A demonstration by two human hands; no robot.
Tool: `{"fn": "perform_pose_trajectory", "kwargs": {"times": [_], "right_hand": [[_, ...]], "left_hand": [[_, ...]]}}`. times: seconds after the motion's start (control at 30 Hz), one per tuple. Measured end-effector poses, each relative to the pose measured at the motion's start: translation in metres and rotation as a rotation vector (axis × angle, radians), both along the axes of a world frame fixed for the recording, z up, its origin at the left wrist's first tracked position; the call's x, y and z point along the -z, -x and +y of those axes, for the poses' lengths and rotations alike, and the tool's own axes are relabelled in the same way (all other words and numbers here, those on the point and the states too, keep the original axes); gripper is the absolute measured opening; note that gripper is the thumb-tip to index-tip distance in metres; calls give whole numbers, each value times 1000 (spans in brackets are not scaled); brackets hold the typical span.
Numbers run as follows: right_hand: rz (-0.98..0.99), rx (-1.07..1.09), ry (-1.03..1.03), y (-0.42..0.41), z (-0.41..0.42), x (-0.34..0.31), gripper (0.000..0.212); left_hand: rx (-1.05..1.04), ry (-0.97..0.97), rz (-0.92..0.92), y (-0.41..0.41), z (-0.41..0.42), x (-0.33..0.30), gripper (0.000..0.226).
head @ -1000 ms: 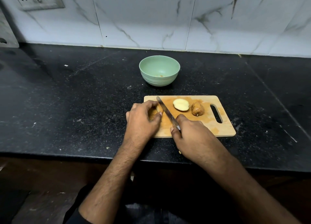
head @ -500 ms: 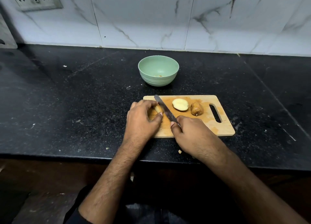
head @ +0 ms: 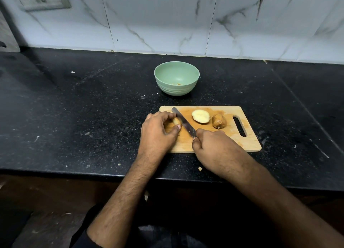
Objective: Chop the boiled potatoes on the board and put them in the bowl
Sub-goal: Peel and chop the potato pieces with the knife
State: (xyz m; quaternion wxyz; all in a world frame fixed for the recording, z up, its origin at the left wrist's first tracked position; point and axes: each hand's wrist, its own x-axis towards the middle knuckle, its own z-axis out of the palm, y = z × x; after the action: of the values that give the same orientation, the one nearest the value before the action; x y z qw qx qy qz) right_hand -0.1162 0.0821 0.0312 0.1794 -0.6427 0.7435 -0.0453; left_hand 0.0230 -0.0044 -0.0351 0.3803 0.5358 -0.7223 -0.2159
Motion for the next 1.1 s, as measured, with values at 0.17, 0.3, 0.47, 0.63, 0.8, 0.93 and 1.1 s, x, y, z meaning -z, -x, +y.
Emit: {"fn": "perform_pose_trajectory", "kwargs": {"times": [0.17, 0.3, 0.47, 0.63, 0.8, 0.93, 1.1], "right_hand": [[21, 1, -11, -3, 1, 0, 22], [22, 4, -24, -4, 1, 1, 25], [22, 10, -56, -7, -1, 1, 28], [14, 11, -83, -7, -5, -1, 30], [53, 11, -77, -10, -8, 0, 32], [40, -1, -107, -9, -11, -3, 36], [50, -37, -131, -6, -20, -8, 36]], "left_hand": [[7, -8, 5, 0, 0, -1, 27], [13, 5, -11, 0, 0, -1, 26], [19, 17, -9, 0, 0, 0, 27], [24, 22, -21, 0, -1, -1, 28], [32, 16, -32, -1, -3, -3, 30], [40, 8, -46, -1, -4, -5, 29], [41, 3, -59, -1, -4, -6, 27]]}}
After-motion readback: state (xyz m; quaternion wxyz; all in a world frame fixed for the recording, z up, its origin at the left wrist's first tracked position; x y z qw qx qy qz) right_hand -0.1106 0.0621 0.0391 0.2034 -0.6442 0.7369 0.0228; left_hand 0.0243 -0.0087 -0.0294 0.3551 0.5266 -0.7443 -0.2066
